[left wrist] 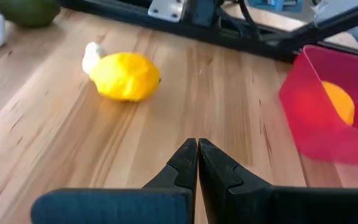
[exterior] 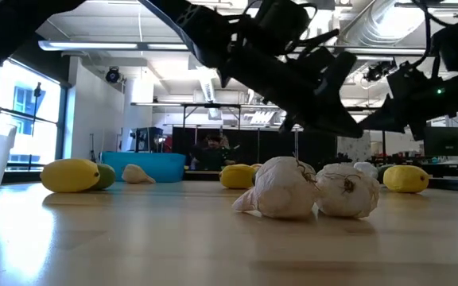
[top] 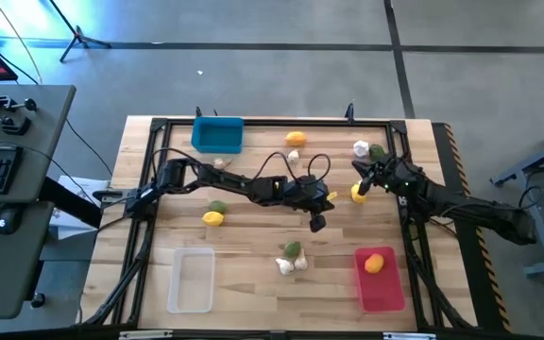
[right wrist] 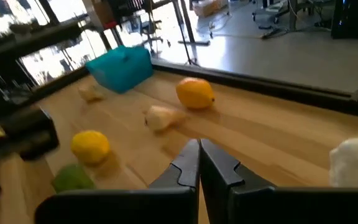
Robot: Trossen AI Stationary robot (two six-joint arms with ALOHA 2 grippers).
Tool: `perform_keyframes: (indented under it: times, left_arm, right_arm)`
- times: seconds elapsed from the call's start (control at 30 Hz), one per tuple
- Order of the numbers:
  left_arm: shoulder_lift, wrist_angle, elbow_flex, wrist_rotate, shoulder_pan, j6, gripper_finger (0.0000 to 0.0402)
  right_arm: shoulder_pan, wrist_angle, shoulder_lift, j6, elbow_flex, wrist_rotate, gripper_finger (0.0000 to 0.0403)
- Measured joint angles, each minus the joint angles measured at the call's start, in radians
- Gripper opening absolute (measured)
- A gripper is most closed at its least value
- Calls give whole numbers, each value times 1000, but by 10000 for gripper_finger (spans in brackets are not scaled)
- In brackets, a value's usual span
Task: Sort produce into baskets
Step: Put the lemon into the red bin
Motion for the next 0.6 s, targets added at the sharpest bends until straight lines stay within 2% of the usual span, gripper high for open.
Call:
perform_keyframes:
  times: [0.2, 0.4, 0.5, 0.6]
  left_arm:
    - [-121, 74, -178, 53, 19, 44, 0]
    - [-293, 193, -449, 90, 48, 55, 0]
    - [-391, 232, -583, 99, 76, 38, 0]
    - [-480, 254, -692, 95, 108, 38, 0]
  right_arm:
    - [0, -2, 104, -109, 2, 17, 0]
    - [0, -58, 194, -97, 60, 37, 6]
    - [0, -149, 241, -53, 126, 18, 31]
    - [1, -315, 290, -1, 233, -18, 76]
